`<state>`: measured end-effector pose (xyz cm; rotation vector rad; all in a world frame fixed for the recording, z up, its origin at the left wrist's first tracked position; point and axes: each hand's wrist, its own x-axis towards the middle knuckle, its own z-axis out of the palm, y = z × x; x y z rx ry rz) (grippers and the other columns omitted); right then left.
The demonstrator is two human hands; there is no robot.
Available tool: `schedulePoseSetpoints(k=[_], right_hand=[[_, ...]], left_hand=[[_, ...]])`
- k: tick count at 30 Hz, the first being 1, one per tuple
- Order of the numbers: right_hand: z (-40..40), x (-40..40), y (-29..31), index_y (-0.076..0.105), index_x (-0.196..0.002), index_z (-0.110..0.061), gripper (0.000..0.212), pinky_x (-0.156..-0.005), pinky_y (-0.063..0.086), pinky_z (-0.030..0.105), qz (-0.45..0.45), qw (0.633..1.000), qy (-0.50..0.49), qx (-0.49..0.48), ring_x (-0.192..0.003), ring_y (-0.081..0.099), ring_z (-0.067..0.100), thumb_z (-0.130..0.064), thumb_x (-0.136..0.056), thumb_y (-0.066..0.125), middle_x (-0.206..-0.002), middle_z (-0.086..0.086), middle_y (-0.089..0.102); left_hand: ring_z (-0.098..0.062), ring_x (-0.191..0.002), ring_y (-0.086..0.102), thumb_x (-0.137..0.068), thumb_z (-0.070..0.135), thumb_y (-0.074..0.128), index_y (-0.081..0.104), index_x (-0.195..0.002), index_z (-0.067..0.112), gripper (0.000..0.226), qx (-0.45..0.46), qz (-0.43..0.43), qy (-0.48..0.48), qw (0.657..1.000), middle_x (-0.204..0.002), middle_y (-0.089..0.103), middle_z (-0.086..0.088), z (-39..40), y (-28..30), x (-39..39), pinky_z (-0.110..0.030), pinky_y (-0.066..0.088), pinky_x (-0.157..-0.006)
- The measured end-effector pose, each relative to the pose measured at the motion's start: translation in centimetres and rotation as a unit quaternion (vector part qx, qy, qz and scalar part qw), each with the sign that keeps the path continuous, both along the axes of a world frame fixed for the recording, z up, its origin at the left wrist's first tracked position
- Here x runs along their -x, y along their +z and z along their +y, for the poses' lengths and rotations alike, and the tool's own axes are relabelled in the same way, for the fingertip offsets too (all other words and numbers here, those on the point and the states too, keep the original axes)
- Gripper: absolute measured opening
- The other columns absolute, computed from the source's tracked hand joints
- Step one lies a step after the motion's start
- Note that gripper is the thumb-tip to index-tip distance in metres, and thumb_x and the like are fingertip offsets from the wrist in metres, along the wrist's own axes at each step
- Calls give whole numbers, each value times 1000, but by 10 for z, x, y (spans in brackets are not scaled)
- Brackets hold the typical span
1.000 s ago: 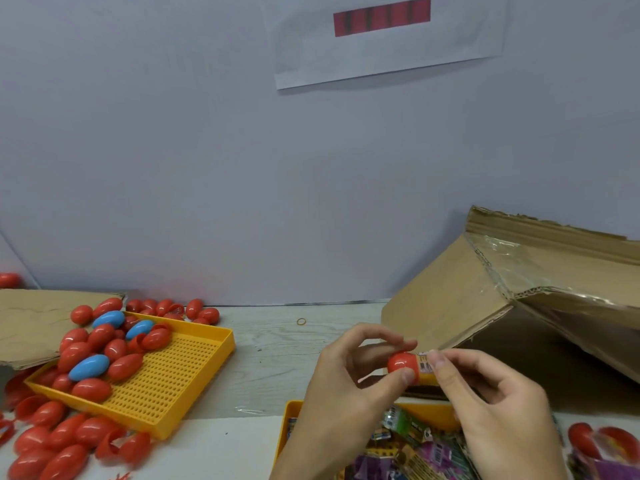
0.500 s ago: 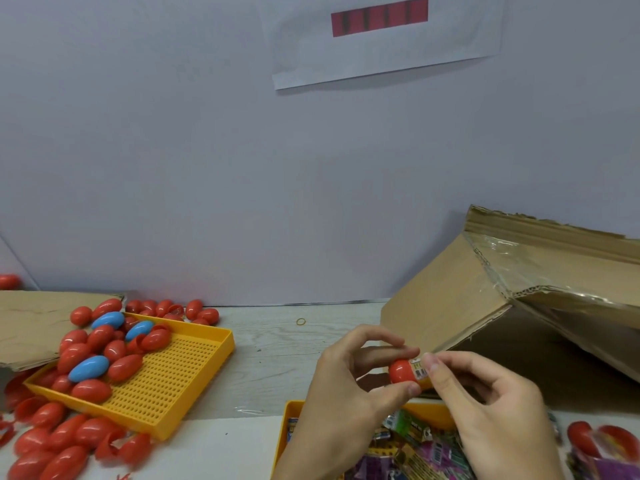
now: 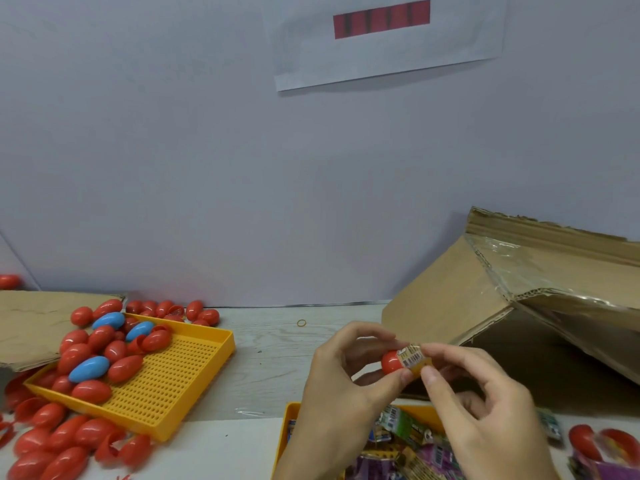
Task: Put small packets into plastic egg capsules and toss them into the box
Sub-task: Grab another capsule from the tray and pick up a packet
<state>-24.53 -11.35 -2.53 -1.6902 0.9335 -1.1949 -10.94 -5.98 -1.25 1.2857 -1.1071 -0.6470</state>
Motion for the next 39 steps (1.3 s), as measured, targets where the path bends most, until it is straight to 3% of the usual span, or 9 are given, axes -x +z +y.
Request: schedulePoseSetpoints(k=[2,5,8,11,18,22,28,35,39], right_hand=[[2,-2,-1,68,-90,-36,40,-57,47,21,63,995,-11,76,-86,56,3,-1,-72,77,-90,-16,62],[6,-7,0,67,-99,-31,48,-61,45,15,138,978,-39,150,-90,56,6,-12,-60,89,-98,-16,59],[5,-6,1,71,-97,-22,54,-64,49,28,174,964,-64,190,-89,58,18,-12,-49,94,-96,-7,61],[3,-3,2,73,-89,-17,54,-56,49,29,195,951,-83,227,-80,60,22,-11,-41,96,-88,-2,64],[3,-5,0,74,-86,-19,55,-59,45,17,178,948,-91,248,-83,54,10,-10,-36,95,-86,-5,66],[4,-6,-2,75,-86,-21,53,-69,44,21,171,949,-94,246,-80,58,15,-11,-39,95,-86,-5,65],[6,-4,-2,76,-86,-21,53,-71,46,14,159,953,-65,251,-75,60,12,-9,-38,95,-87,-7,63],[7,-4,1,77,-90,-19,53,-68,46,2,158,960,-33,228,-74,63,11,-9,-42,95,-90,-6,66],[6,-2,2,75,-92,-24,51,-71,42,-2,124,967,-27,220,-74,61,3,-8,-47,94,-93,-11,66]], left_hand=[[-12,-100,70,-76,1,81,68,-92,26,33,8,14,11,1000,-97,76,4,-1,1,-2,-20,57,-77],[-13,-101,70,-75,1,81,69,-91,26,32,9,6,15,1000,-97,75,4,-2,0,-1,-21,57,-78],[-13,-102,68,-75,4,82,70,-89,30,32,2,-9,3,1000,-96,74,5,-3,0,2,-22,57,-79],[-14,-103,68,-74,10,84,70,-89,30,29,-4,-15,-14,1000,-97,74,5,-4,0,5,-23,57,-83],[-16,-99,68,-76,11,83,70,-89,29,26,-21,10,-16,1000,-99,72,4,-5,1,7,-27,57,-80],[-18,-104,67,-79,12,81,70,-92,29,24,-41,26,-33,998,-103,71,3,-4,1,4,-30,57,-84],[-26,-99,70,-77,30,77,73,-100,26,23,-94,41,-69,992,-104,72,-9,-4,-1,8,-41,57,-90],[-22,-96,71,-73,37,77,75,-100,21,32,-112,19,-63,991,-99,75,-5,-2,0,2,-39,57,-91],[-22,-90,73,-71,30,80,74,-101,18,32,-93,55,-63,992,-97,76,-8,-2,0,4,-33,58,-83]])
